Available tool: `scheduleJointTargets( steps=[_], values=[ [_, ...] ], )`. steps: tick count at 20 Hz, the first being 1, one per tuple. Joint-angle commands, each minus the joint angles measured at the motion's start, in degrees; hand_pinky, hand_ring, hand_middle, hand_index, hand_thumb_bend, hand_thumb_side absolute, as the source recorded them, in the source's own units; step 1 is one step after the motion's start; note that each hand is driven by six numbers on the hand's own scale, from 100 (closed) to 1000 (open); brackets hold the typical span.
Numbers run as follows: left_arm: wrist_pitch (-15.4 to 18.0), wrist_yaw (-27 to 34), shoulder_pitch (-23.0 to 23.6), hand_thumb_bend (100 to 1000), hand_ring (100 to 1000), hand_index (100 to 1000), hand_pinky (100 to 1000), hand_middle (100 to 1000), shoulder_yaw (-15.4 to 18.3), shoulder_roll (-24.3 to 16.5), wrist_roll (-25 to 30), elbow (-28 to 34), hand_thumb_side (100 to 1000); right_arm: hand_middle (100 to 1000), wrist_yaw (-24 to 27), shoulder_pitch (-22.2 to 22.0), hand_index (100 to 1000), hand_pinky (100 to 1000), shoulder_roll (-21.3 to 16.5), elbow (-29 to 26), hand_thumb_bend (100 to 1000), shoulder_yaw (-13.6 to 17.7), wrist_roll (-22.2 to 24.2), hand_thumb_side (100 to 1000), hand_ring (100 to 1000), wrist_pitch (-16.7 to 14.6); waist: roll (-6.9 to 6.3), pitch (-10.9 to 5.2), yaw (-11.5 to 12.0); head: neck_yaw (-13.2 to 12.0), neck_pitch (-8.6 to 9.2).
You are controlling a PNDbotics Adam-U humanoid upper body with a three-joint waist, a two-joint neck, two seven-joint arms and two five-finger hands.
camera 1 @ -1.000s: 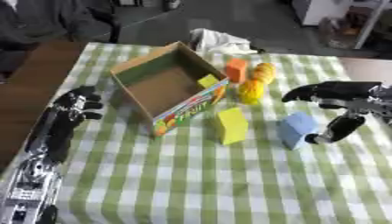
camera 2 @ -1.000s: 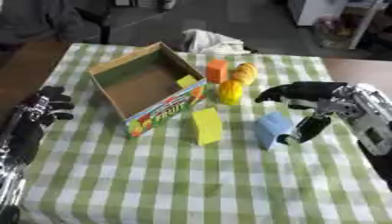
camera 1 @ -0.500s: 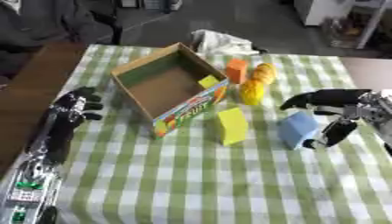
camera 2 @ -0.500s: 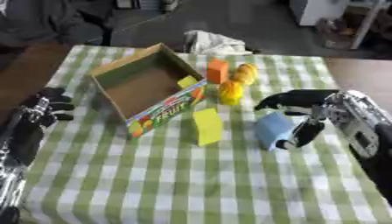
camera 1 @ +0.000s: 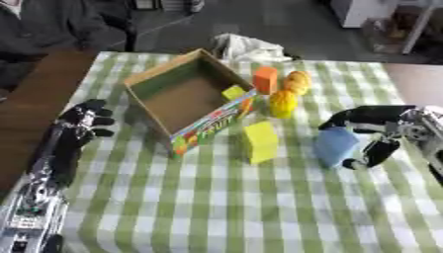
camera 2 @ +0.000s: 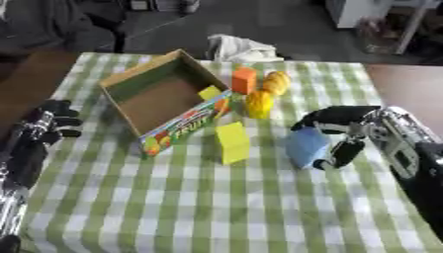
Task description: Pick up objects on the table and place them in the box.
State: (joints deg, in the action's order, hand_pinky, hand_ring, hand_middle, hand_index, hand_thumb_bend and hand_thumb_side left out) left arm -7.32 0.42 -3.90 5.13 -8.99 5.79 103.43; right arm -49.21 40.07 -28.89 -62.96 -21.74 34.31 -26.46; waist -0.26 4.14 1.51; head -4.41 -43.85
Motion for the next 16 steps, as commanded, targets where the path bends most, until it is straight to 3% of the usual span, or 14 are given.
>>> scheduleJointTargets(
  steps=[1, 7, 11, 16],
  values=[
    [0.0, 0.0, -0.3, 164, 686, 778, 647, 630, -0.1, -0.3, 0.2, 0.7, 697, 679, -1.7, 1.2, 793, 891, -0.8, -0.2, 376, 1.2, -3.3, 146, 909, 0.7, -0.01, -0.69, 0.1, 0.0, -0.27],
    [0.0, 0.0, -0.3, 165, 686, 778, 647, 630, 0.0, -0.3, 0.2, 0.7, 697, 436, -2.7, 1.0, 539, 828, -1.0, -1.5, 329, 1.9, -14.1, 100, 820, 0.8, 0.07, -0.73, 0.0, 0.0, -0.27],
    [0.0, 0.0, -0.3, 165, 686, 778, 647, 630, 0.0, -0.3, 0.1, 0.6, 698, 388, -0.6, 1.0, 491, 822, -1.7, -3.4, 293, 2.5, -18.4, 100, 810, 1.2, 0.11, -0.72, 0.0, -0.1, -0.27],
    [0.0, 0.1, -0.2, 164, 686, 778, 647, 629, -0.1, -0.2, 0.2, 0.6, 699, 390, 5.0, 3.6, 493, 822, -2.1, -6.9, 288, 3.2, -17.8, 100, 815, 3.2, 0.09, -0.72, 0.2, 0.0, -0.27]
  ],
)
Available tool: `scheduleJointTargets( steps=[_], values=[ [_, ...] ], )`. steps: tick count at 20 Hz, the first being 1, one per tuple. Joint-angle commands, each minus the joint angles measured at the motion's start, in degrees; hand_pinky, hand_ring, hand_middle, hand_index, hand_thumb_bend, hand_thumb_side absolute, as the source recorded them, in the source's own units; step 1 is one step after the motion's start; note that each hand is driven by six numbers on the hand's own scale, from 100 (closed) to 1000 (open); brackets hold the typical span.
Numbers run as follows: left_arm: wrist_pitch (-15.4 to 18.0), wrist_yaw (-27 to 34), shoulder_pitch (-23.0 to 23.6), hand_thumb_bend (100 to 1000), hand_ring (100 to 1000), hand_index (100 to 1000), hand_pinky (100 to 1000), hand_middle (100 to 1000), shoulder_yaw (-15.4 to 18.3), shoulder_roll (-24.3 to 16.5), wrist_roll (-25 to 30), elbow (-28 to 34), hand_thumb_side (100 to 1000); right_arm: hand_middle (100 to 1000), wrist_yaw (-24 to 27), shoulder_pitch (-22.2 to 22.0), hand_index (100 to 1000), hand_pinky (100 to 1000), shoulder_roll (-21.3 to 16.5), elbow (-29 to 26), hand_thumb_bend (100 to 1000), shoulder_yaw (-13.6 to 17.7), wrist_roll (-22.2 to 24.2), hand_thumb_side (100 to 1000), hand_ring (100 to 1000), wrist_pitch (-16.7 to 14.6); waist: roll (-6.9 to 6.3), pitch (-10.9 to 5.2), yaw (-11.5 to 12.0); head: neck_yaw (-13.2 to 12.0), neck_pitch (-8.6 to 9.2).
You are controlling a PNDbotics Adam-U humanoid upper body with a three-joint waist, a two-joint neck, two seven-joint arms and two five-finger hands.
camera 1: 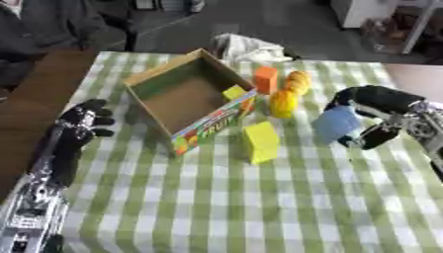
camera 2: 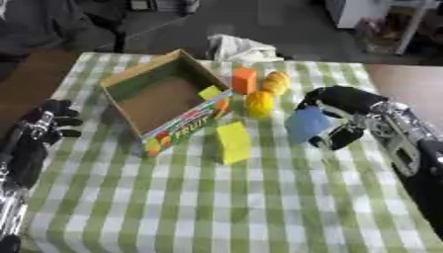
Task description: Pick up objects on the table and place them in the box.
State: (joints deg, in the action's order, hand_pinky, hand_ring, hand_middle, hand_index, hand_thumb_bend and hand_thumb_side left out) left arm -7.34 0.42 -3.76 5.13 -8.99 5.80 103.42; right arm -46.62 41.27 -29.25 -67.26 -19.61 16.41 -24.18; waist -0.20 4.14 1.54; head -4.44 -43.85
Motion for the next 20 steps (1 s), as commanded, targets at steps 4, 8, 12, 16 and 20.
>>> scheduleJointTargets(
  steps=[4, 8, 12, 16, 20],
  values=[
    [0.0, 0.2, -0.5, 164, 686, 778, 647, 629, -0.7, -0.1, 0.8, 0.6, 699, 389, 4.0, 6.7, 492, 822, 0.3, -2.7, 285, 1.9, 1.4, 100, 816, 2.7, -0.08, -0.63, 1.7, 1.0, -0.27],
    [0.0, 0.4, -1.4, 164, 686, 778, 648, 629, -2.0, -0.1, 2.0, 0.6, 699, 390, 3.4, 10.7, 492, 822, 3.7, 0.3, 271, 3.3, 0.9, 100, 818, 3.9, -0.19, -0.1, 4.4, 3.6, -0.27],
    [0.2, 0.6, -2.6, 162, 687, 779, 648, 630, -3.3, 0.0, 3.6, 0.7, 700, 400, 1.3, 13.7, 503, 822, 6.7, 4.2, 255, 4.6, -0.3, 100, 824, 4.2, -0.13, 0.91, 7.4, 7.1, -0.27],
    [0.4, 1.0, -4.2, 160, 687, 779, 648, 628, -4.6, 0.1, 5.1, 0.8, 699, 409, -1.3, 15.9, 512, 821, 9.5, 8.4, 242, 6.1, -2.1, 100, 830, 4.9, -0.12, 1.99, 10.1, 10.8, -0.27],
    [0.6, 1.3, -5.5, 160, 687, 778, 648, 627, -5.7, 0.3, 6.5, 0.8, 698, 431, -4.2, 16.9, 535, 822, 11.9, 11.7, 234, 7.1, -4.4, 100, 837, 5.5, -0.06, 2.64, 12.0, 13.7, -0.27]
  ],
)
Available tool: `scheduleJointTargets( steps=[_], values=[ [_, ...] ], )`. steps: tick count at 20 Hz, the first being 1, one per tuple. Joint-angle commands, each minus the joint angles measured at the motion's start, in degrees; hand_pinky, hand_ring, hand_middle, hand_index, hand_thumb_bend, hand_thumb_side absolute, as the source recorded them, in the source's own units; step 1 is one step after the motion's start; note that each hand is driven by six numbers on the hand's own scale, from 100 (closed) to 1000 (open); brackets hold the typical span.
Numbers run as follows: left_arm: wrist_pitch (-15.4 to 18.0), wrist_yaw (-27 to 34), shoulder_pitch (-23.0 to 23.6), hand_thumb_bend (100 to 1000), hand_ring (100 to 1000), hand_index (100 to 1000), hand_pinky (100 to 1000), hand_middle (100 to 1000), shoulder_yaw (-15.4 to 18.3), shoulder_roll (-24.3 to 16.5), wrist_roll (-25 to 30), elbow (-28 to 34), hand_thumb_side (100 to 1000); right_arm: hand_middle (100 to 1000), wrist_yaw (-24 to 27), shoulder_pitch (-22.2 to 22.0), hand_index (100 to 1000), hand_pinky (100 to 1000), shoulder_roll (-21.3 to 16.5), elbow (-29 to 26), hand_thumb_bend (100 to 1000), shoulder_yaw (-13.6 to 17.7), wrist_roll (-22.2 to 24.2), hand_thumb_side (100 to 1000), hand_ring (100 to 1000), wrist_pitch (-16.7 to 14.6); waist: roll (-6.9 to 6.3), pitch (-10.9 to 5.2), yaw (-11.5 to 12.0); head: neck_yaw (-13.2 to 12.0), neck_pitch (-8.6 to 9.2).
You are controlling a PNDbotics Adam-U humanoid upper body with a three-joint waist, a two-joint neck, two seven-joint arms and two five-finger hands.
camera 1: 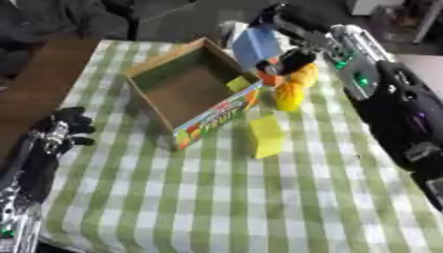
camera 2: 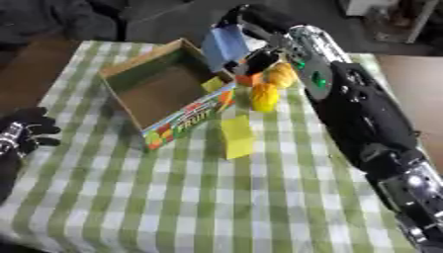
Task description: Pick up objects on the table and place them in the box.
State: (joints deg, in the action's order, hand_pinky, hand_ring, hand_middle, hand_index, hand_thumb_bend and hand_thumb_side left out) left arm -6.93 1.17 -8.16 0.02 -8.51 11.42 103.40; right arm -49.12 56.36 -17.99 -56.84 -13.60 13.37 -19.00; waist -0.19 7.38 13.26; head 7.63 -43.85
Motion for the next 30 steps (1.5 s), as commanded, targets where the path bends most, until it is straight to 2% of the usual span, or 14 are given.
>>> scheduleJointTargets(
  steps=[1, 7, 8, 9, 12, 15, 18, 21, 22, 25, 30],
  values=[
    [0.2, 0.6, -1.2, 160, 687, 778, 648, 626, -0.8, -0.2, 1.1, 0.9, 698, 433, -2.2, 1.9, 537, 822, 1.3, 2.0, 231, 1.3, -1.9, 100, 838, 0.4, -0.05, -0.52, 0.6, 2.0, -0.27],
    [0.3, 0.6, -1.4, 158, 686, 778, 648, 620, -1.1, -0.1, 1.9, 0.8, 698, 492, -4.6, 1.7, 608, 829, 4.6, 4.1, 236, 0.4, -1.8, 100, 853, -1.1, 0.02, -0.52, 1.0, 2.7, -0.27],
    [0.3, 0.6, -1.4, 157, 686, 778, 648, 619, -1.1, -0.1, 1.9, 0.8, 699, 520, -5.0, 1.5, 640, 832, 5.0, 4.2, 276, 0.2, -1.4, 100, 858, -1.5, 0.0, -0.54, 1.1, 2.8, -0.27],
    [0.3, 0.6, -1.4, 157, 685, 778, 648, 618, -1.1, -0.1, 1.9, 0.8, 698, 530, -5.4, 1.4, 651, 833, 5.5, 4.2, 243, -0.1, -1.0, 100, 860, -1.9, -0.03, -0.55, 1.1, 2.8, -0.27],
    [0.4, 0.6, -1.4, 158, 685, 778, 648, 616, -1.0, -0.1, 1.9, 0.9, 697, 634, -6.4, 1.1, 758, 846, 6.5, 3.7, 286, -1.3, 0.4, 181, 881, -3.9, -0.06, -0.56, 1.2, 3.0, -0.27],
    [0.3, 0.6, -1.4, 159, 685, 778, 648, 615, -1.0, -0.1, 1.9, 0.8, 697, 692, -6.0, 1.1, 809, 852, 6.7, 2.2, 333, -2.3, 2.2, 283, 892, -6.0, 0.06, -0.54, 1.1, 2.9, -0.27],
    [0.3, 0.5, -1.4, 158, 685, 778, 648, 615, -1.0, -0.2, 1.9, 0.8, 698, 773, -5.9, 1.2, 888, 869, 6.2, -0.1, 430, -3.6, 4.5, 391, 906, -7.7, 0.32, -0.53, 0.9, 2.8, -0.27],
    [0.3, 0.4, -1.5, 158, 685, 778, 648, 615, -1.0, -0.3, 1.9, 0.9, 698, 773, -6.4, 1.2, 888, 869, 5.9, -1.7, 430, -3.9, 6.2, 391, 906, -8.4, 0.43, -0.52, 0.8, 2.8, -0.27],
    [0.3, 0.4, -1.4, 158, 685, 778, 648, 615, -1.0, -0.3, 2.0, 0.8, 698, 856, -6.9, 1.1, 965, 895, 5.7, -2.2, 465, -4.5, 7.0, 435, 925, -9.1, 0.52, -0.62, 0.6, 2.8, -0.27],
    [0.3, 0.3, -1.3, 158, 685, 778, 647, 615, -1.0, -0.4, 2.0, 0.8, 699, 862, -8.6, 0.8, 969, 892, 5.5, -3.9, 481, -5.0, 8.3, 380, 919, -10.5, 0.63, -0.76, 0.3, 2.8, -0.27],
    [0.4, 0.2, -1.2, 157, 685, 778, 647, 615, -0.8, -0.5, 1.9, 0.8, 699, 877, -10.3, 0.6, 979, 898, 5.3, -4.1, 465, -5.2, 7.6, 385, 928, -11.3, 0.58, -0.67, 0.2, 3.0, -0.27]
  ],
)
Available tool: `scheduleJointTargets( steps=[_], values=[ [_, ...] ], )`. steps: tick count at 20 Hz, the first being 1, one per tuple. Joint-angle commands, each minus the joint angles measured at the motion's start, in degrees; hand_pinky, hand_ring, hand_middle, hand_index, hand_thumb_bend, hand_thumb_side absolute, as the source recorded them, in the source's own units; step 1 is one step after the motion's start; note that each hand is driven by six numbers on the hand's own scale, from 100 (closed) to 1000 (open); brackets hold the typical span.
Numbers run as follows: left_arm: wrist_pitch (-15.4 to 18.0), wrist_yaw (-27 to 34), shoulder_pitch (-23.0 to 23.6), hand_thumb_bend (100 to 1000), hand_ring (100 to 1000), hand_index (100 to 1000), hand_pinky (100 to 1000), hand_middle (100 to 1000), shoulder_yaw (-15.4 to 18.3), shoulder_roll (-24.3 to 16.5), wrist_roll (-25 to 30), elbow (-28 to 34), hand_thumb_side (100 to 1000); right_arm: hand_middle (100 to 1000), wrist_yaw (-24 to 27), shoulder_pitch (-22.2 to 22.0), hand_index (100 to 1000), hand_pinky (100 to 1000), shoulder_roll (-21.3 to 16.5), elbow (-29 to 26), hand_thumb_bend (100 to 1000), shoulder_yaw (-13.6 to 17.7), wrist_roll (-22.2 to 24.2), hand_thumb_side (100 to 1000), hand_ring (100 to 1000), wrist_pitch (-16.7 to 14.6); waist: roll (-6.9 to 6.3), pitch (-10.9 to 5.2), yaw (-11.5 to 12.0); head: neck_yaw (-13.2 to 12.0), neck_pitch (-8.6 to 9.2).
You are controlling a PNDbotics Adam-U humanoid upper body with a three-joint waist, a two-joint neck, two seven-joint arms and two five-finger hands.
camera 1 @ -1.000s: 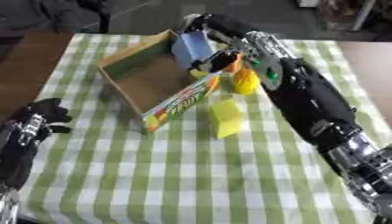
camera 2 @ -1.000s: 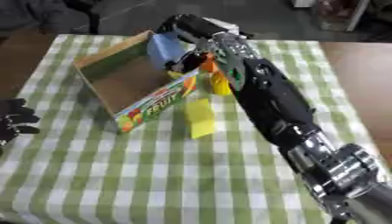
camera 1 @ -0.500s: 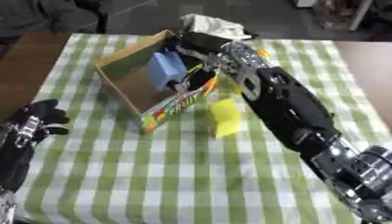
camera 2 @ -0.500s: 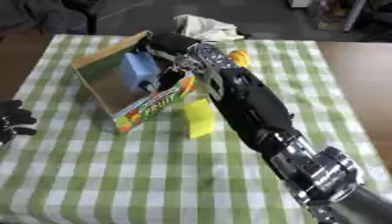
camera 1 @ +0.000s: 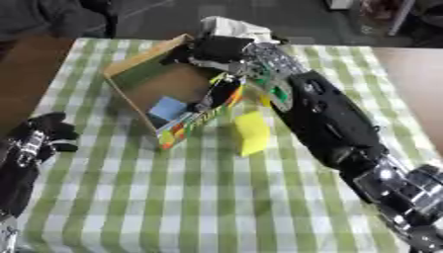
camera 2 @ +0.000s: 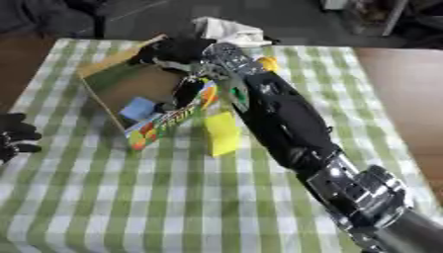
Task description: Pick up objects on the table and place them in the box.
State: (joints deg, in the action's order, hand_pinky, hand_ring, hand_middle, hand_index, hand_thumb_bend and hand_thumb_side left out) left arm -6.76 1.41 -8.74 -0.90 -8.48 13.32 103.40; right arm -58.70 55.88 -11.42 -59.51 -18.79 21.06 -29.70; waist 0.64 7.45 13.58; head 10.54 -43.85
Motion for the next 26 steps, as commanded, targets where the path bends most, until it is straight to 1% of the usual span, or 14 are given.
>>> scheduleJointTargets(
  steps=[1, 3, 5, 7, 8, 9, 10, 13, 14, 15, 17, 20, 23, 26],
  values=[
    [0.2, -0.1, -0.6, 157, 685, 778, 647, 615, 0.2, -0.5, 0.0, 0.8, 699, 870, -0.3, 1.1, 977, 897, -1.8, -1.7, 458, -0.1, 0.1, 377, 927, -0.8, -0.2, -0.77, -0.3, 0.0, -0.27],
    [0.2, -0.2, -0.4, 157, 685, 778, 647, 615, 0.4, -0.6, -0.2, 0.8, 699, 848, 1.9, 0.9, 970, 885, -3.5, -3.4, 442, -0.6, 0.5, 343, 918, -1.1, -0.1, -0.9, -0.9, -0.5, -0.27],
    [0.2, -0.3, 0.1, 157, 685, 778, 647, 614, 0.9, -0.8, -0.7, 0.8, 699, 831, 5.4, -0.2, 964, 880, -6.6, -7.1, 418, -1.8, 1.6, 353, 913, -1.3, -0.02, -1.17, -1.7, -1.3, -0.27],
    [0.2, -0.6, 0.6, 157, 685, 778, 647, 614, 1.7, -1.1, -1.4, 0.8, 698, 824, 9.9, -1.7, 958, 879, -10.0, -11.6, 401, -2.8, 4.0, 363, 913, -0.7, 0.1, -1.43, -2.9, -2.1, -0.27],
    [0.3, -0.7, 0.9, 156, 685, 778, 647, 614, 2.1, -1.2, -1.8, 0.8, 697, 821, 12.3, -2.6, 954, 878, -11.7, -14.0, 389, -3.1, 5.3, 369, 913, -0.1, 0.16, -1.53, -3.4, -2.4, -0.27],
    [0.3, -0.9, 1.1, 143, 685, 778, 647, 614, 2.5, -1.3, -2.2, 0.8, 715, 819, 14.4, -3.5, 950, 877, -13.1, -16.1, 422, -3.2, 6.6, 339, 913, 0.9, 0.18, -1.64, -4.1, -2.7, -0.27],
    [0.3, -1.0, 1.3, 155, 685, 778, 647, 614, 3.0, -1.4, -2.7, 0.9, 697, 818, 16.3, -4.5, 950, 876, -14.4, -18.1, 383, -3.3, 7.8, 373, 912, 2.0, 0.16, -1.71, -4.8, -2.9, -0.27],
    [0.4, -1.3, 1.8, 153, 685, 778, 647, 614, 4.0, -1.6, -3.8, 1.0, 694, 813, 20.1, -7.8, 946, 875, -16.9, -21.9, 359, -3.7, 12.0, 408, 916, 5.0, -0.1, -1.86, -6.2, -3.5, -0.27],
    [0.4, -1.3, 1.9, 153, 685, 778, 647, 614, 4.2, -1.6, -4.1, 1.0, 694, 814, 20.8, -8.6, 947, 876, -17.3, -22.5, 357, -4.0, 13.5, 412, 917, 5.6, -0.21, -1.89, -6.5, -3.7, -0.27],
    [0.4, -1.4, 2.0, 153, 685, 778, 647, 614, 4.4, -1.6, -4.4, 1.0, 694, 838, 21.4, -9.5, 963, 881, -17.4, -22.8, 348, -4.7, 15.4, 438, 929, 5.8, -0.33, -1.88, -6.8, -3.8, -0.27],
    [0.5, -1.4, 2.1, 153, 685, 778, 647, 614, 4.5, -1.6, -4.5, 1.0, 694, 864, 22.6, -10.8, 979, 888, -17.1, -22.3, 339, -6.5, 19.5, 467, 944, 5.7, -0.51, -1.84, -7.0, -3.9, -0.27],
    [0.5, -1.4, 2.1, 153, 685, 778, 647, 614, 4.3, -1.5, -4.4, 0.9, 695, 884, 22.7, -11.8, 981, 896, -15.1, -20.0, 336, -8.1, 23.5, 472, 957, 5.0, -0.75, -1.79, -7.1, -3.9, -0.27],
    [0.5, -1.4, 2.1, 153, 685, 778, 647, 614, 4.1, -1.4, -4.2, 0.9, 695, 898, 21.0, -11.9, 987, 903, -12.7, -17.2, 343, -8.2, 23.0, 450, 967, 4.5, -0.99, -1.8, -7.1, -3.7, -0.27],
    [0.5, -1.3, 2.1, 153, 685, 778, 647, 614, 4.1, -1.3, -4.0, 0.8, 695, 898, 18.1, -11.5, 987, 905, -10.7, -14.5, 347, -7.6, 20.3, 442, 969, 3.9, -1.15, -1.86, -7.0, -3.4, -0.27]
  ],
)
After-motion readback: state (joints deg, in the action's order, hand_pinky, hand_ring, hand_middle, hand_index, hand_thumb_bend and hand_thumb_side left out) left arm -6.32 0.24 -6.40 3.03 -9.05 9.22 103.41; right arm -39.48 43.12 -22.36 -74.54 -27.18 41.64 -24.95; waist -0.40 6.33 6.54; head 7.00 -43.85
